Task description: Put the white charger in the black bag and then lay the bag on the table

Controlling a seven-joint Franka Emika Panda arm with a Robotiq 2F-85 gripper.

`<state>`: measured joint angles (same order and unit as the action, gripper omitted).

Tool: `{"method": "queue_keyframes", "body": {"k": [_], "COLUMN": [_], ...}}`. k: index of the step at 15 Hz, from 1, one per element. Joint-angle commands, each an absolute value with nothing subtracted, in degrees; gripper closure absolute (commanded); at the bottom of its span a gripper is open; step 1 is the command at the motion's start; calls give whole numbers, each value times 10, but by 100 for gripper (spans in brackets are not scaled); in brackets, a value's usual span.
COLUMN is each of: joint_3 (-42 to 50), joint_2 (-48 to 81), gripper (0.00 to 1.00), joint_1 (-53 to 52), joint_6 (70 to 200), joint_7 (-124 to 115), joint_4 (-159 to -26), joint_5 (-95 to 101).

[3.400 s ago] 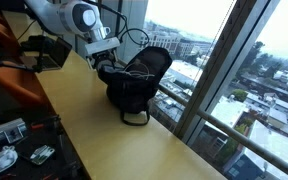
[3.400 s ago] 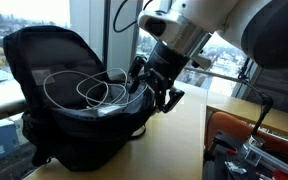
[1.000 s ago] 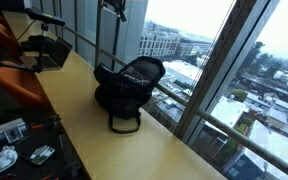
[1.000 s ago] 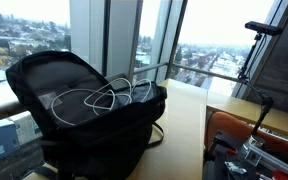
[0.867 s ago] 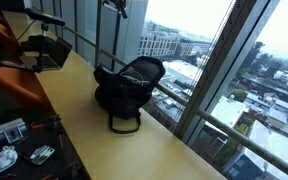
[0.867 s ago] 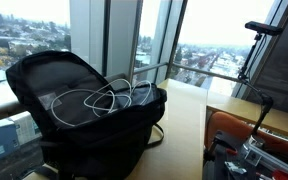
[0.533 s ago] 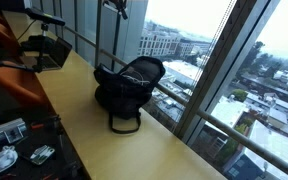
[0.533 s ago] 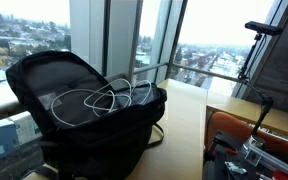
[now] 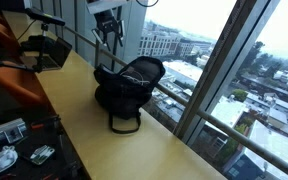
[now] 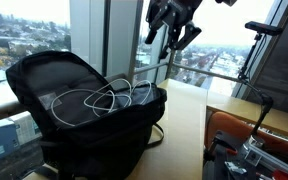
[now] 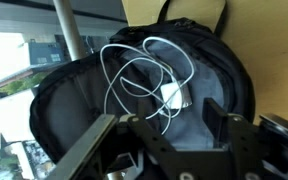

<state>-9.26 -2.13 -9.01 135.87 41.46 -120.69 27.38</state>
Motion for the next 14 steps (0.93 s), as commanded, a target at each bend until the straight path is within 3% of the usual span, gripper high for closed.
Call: {"method": "queue_keyframes", "body": {"k": [1, 3, 14], "joint_3": [-95, -97, -109], "joint_2": [-16, -11, 9], "gripper": [5, 0, 0], "joint_1": [-94, -97, -113], "joint_6": [1337, 1328, 1285], "joint_7": [420, 417, 422], "joint_4": [-1229, -1237, -1263], "joint_5": [255, 250, 206]}}
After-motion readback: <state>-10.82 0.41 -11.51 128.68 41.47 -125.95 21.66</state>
